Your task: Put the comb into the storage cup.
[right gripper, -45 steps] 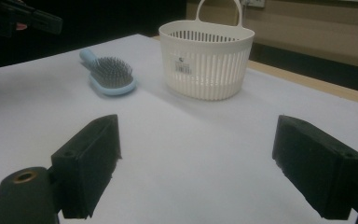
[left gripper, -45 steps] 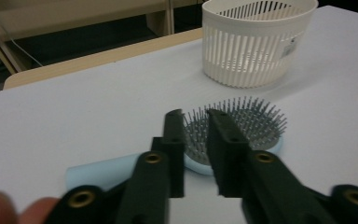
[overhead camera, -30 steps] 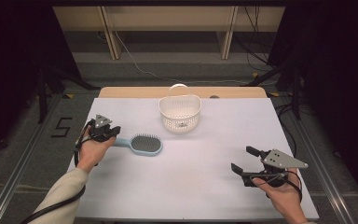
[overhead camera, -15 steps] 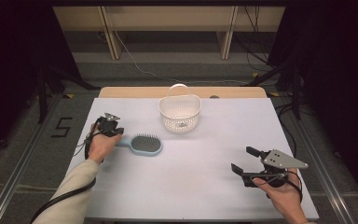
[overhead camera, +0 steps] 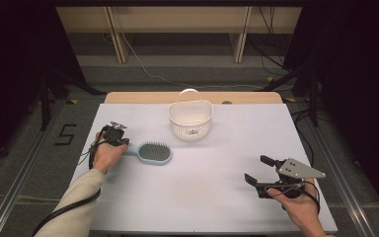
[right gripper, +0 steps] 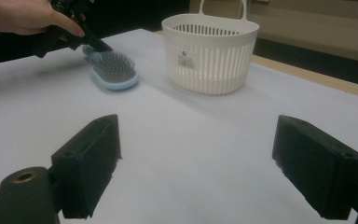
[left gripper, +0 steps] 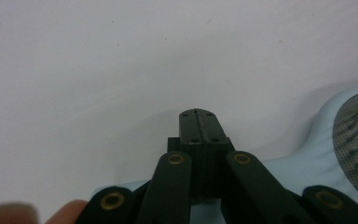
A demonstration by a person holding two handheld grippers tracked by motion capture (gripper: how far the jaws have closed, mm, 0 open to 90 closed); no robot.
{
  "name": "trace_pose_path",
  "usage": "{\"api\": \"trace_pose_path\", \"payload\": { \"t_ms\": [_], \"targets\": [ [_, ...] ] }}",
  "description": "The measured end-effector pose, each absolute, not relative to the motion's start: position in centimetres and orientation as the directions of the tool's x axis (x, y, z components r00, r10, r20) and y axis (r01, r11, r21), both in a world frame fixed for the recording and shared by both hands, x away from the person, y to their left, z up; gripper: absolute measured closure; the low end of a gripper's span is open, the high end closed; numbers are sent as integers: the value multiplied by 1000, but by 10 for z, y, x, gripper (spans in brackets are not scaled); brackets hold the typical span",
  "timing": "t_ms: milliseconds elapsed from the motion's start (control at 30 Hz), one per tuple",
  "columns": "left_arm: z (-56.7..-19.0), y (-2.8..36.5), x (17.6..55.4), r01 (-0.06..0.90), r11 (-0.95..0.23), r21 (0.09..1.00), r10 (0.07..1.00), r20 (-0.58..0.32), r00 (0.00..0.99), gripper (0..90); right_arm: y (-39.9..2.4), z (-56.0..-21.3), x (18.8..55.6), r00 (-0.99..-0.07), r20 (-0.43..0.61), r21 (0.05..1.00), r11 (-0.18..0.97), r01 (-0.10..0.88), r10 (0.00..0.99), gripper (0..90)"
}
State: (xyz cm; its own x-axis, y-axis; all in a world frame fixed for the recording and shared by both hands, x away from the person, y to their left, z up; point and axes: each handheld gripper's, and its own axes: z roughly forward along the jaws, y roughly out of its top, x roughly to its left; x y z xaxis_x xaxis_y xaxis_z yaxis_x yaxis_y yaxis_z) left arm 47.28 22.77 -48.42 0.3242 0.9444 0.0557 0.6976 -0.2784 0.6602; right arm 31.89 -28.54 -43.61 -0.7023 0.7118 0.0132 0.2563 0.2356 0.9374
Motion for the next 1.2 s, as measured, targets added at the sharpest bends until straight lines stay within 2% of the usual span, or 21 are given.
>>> {"api": "trace_pose_path", "payload": {
  "t_ms": [233, 733, 1200],
  "targets": [
    [-483, 227, 472, 707, -290, 645, 943, 66, 326, 897, -286, -436, 319, -702, 11, 936, 239, 257, 712, 159],
    [-482, 229, 465, 759, -286, 584, 941, 21, 338, 898, -287, -436, 318, -698, 11, 936, 238, 258, 716, 159],
    [-476, 224, 443, 782, -358, 511, 916, 28, 401, 897, -287, -435, 317, -697, 12, 938, 234, 257, 717, 159]
  ]
}}
